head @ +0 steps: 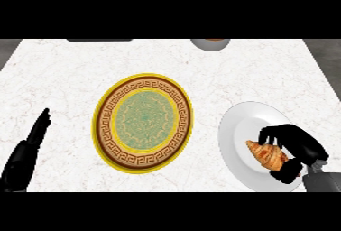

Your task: Pick the croissant from the plate and place it in the plate

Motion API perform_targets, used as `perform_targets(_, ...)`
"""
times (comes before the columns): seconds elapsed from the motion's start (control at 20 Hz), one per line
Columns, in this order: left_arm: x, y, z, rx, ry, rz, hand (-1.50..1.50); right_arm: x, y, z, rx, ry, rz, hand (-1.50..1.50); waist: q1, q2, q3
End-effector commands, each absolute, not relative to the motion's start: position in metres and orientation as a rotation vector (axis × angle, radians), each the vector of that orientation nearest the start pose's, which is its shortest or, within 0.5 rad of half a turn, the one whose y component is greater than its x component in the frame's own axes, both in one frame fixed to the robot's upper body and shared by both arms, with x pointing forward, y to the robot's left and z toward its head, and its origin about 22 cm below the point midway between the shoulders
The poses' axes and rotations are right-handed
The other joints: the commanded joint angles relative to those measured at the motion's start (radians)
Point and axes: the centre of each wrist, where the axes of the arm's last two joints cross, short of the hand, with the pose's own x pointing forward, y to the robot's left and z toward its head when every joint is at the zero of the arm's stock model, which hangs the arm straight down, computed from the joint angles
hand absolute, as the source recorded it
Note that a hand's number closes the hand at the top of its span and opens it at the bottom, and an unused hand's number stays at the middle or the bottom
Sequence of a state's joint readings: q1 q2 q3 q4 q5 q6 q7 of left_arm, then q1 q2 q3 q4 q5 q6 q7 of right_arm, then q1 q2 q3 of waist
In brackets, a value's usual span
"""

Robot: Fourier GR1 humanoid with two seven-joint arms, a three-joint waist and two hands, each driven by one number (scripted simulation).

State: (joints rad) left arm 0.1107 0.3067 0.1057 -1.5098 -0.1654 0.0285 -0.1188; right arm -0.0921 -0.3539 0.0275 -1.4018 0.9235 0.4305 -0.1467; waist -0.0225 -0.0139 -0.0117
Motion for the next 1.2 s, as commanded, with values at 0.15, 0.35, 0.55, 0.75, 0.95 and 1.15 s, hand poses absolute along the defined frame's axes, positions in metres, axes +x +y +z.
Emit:
perform_targets(0.15, 0.192, 0.356, -0.012, 0.531, -1.455, -0.249, 0.0, 0.209, -0.321, -0.016, -0.852, -0.761, 0.762, 1.5, -0.066, -0.007, 0.005)
perform_targets(0.35, 0.194, 0.346, -0.013, 0.525, -1.476, -0.258, 0.0, 0.178, -0.284, 0.005, -1.03, -0.768, 0.626, 1.5, -0.04, -0.001, 0.007)
perform_targets(0.55, 0.202, 0.336, -0.008, 0.509, -1.504, -0.269, 0.0, 0.152, -0.245, 0.034, -1.196, -0.861, 0.503, 1.5, -0.021, 0.002, 0.009)
perform_targets(0.75, 0.203, 0.327, -0.01, 0.483, -1.489, -0.271, 0.0, 0.127, -0.231, 0.081, -1.348, -0.966, 0.451, 1.5, -0.009, 0.005, 0.01)
perform_targets(0.95, 0.192, 0.346, -0.014, 0.483, -1.488, -0.278, 0.0, 0.116, -0.212, 0.126, -1.447, -1.151, 0.397, 1.5, 0.012, 0.007, 0.009)
perform_targets(1.15, 0.213, 0.339, -0.009, 0.47, -1.494, -0.269, 0.0, 0.107, -0.178, 0.153, -1.379, -1.4, 0.435, 1.5, 0.017, 0.01, 0.009)
